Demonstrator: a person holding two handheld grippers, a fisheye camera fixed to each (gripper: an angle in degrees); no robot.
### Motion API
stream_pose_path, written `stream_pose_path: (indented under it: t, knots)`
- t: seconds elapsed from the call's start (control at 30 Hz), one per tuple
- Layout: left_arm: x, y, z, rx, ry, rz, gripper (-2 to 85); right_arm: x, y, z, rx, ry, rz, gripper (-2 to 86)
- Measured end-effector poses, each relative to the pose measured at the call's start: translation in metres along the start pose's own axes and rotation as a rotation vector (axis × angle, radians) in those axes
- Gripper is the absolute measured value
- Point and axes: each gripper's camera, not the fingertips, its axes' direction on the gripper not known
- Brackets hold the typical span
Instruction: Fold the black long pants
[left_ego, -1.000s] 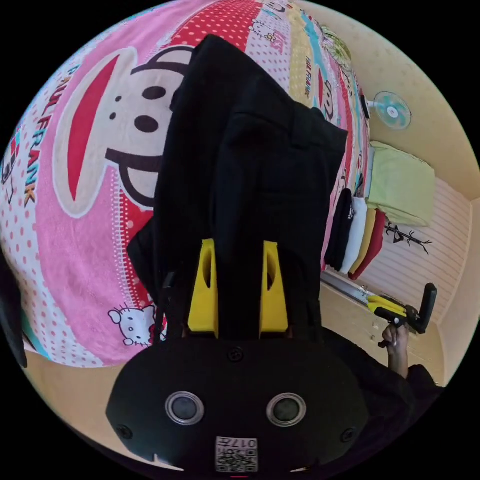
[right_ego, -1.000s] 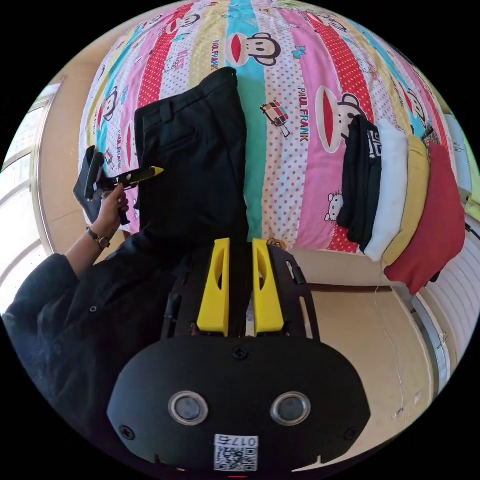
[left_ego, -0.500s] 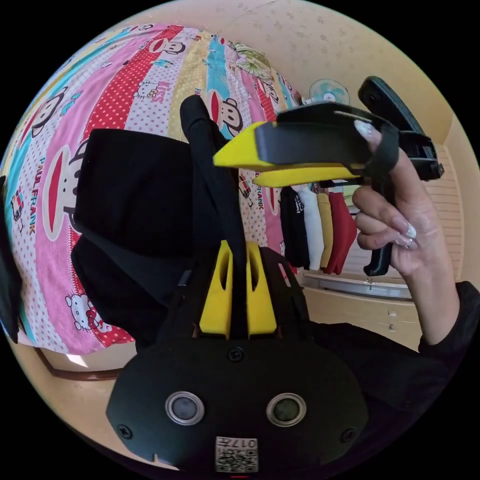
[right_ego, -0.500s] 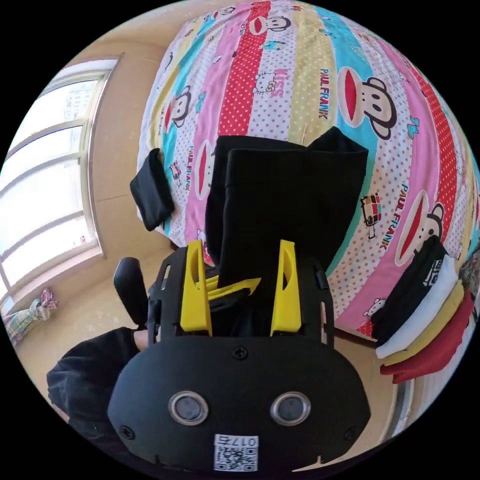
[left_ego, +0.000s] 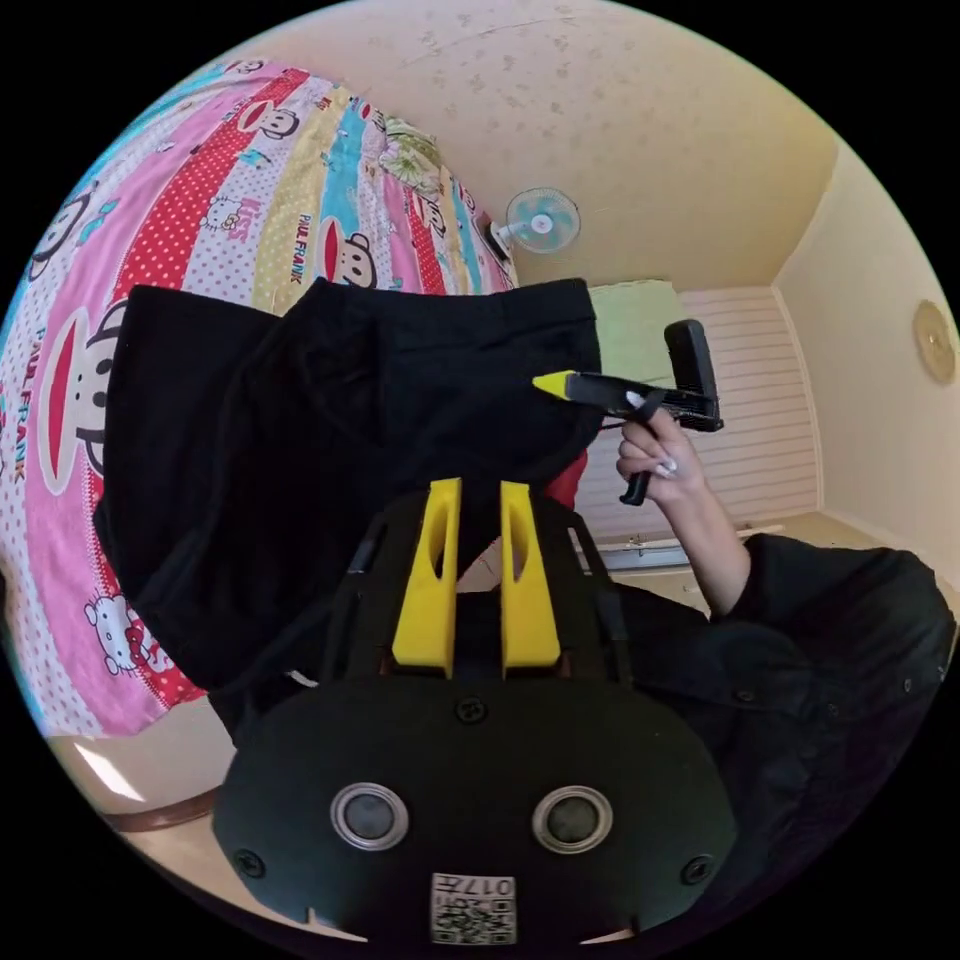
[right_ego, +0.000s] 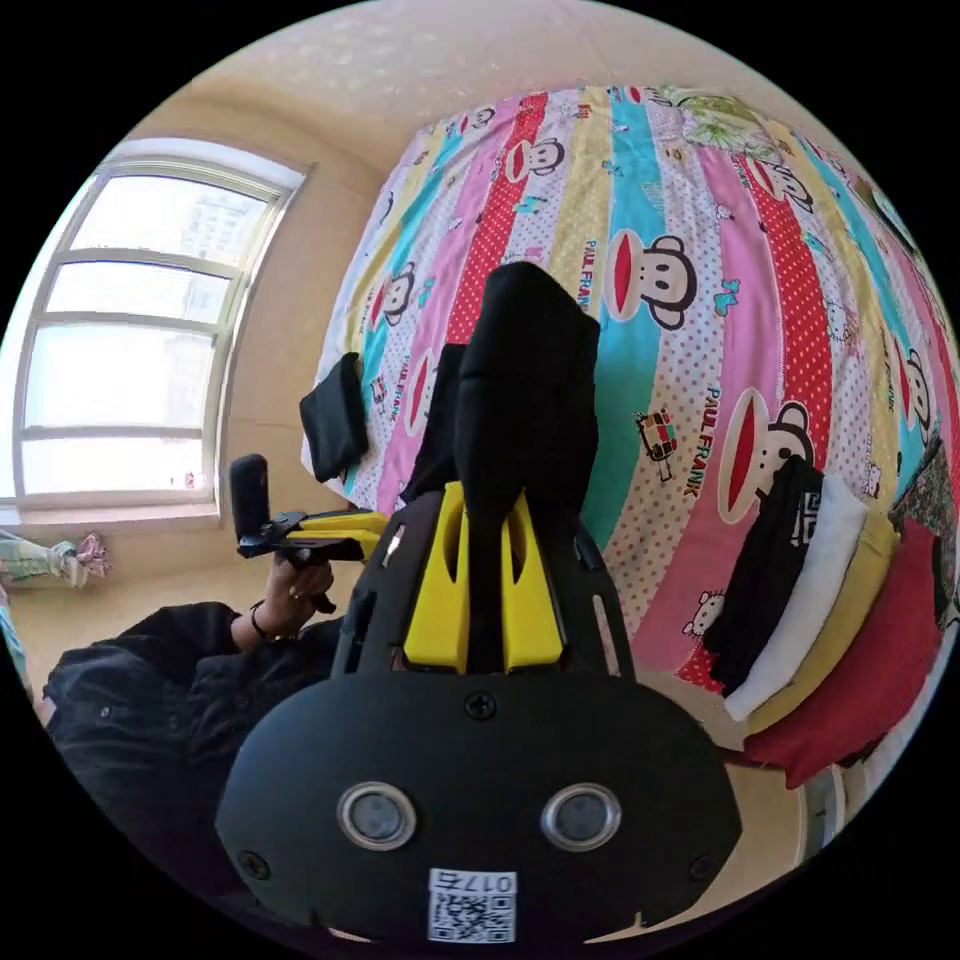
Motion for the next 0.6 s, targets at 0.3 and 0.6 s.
stream_pose_path:
  t: [0.3,0.6]
  knots:
    - [0.015,0.021,-0.161,0.239,-0.104,0.041,8.0,-0.188,0.155,-0.202,0.388,-0.032,-0.693,-0.3]
    - [0.043,-0.019,-0.242,0.144,0.028,0.219,6.7,-0.356,0.325,-0.373,0.614,0.294,-1.213,0.1]
